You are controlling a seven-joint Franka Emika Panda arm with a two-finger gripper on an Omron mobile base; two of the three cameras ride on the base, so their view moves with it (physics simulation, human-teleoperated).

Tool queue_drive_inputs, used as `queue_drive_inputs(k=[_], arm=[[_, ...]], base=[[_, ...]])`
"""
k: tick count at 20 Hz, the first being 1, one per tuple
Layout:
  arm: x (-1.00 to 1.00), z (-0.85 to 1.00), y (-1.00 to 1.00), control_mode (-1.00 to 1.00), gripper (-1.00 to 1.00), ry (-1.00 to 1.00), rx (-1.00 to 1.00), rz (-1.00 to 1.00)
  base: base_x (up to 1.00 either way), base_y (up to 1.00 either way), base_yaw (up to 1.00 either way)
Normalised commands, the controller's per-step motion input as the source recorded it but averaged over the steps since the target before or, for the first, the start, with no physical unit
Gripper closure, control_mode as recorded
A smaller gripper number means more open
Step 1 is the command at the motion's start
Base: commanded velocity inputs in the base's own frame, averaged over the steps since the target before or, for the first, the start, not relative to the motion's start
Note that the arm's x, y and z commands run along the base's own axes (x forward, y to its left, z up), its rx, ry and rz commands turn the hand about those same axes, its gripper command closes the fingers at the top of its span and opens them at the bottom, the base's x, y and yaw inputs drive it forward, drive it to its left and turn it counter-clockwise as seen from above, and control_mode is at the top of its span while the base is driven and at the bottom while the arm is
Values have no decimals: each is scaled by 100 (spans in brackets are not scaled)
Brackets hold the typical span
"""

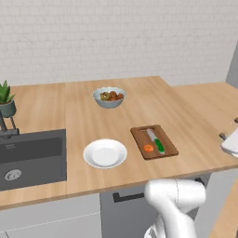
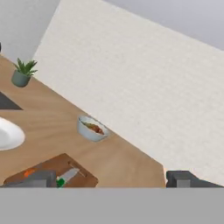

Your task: Pick up the knife from the drawer and place it on the cutting board. Then place the meat from the plate to the cutting board.

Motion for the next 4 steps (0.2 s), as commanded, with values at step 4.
queue_drive_inputs(k=[4], arm=[[-77,64,-54,-100,-100,-59,22,0]], base=[[0,0,0]])
